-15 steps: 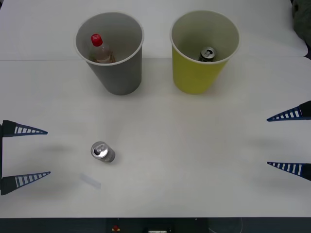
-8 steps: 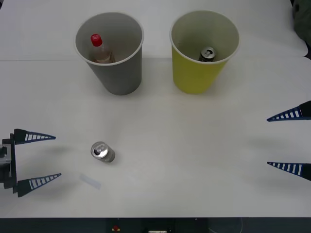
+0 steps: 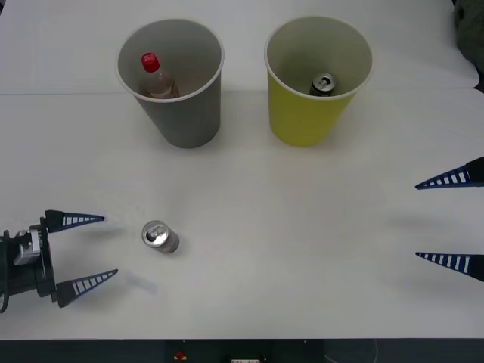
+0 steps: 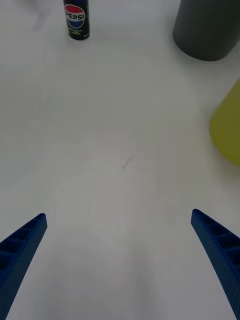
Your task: Put the can into the green bin and the plastic bottle into the gray bin
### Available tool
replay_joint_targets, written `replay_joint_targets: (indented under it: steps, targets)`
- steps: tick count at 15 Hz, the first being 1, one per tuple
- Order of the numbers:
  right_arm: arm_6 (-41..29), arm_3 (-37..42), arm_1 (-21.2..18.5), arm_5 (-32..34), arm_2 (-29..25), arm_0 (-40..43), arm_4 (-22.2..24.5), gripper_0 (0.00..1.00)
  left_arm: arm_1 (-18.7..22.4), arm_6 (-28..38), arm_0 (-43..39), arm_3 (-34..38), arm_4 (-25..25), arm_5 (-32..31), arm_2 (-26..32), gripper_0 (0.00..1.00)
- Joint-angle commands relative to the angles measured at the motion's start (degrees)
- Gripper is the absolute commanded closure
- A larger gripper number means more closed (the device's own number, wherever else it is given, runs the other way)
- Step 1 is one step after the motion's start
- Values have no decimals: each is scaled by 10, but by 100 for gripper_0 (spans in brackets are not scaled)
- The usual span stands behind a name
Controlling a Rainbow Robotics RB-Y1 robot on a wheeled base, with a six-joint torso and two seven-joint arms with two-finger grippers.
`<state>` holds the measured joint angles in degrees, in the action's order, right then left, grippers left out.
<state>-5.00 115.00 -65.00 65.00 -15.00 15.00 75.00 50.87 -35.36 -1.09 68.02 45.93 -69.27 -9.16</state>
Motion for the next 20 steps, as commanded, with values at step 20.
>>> replay_joint_targets:
  steps: [20]
  targets:
    - [0, 0, 0, 0, 0, 0, 0, 0, -128, -7, 67, -30, -3, 89, -89, 0]
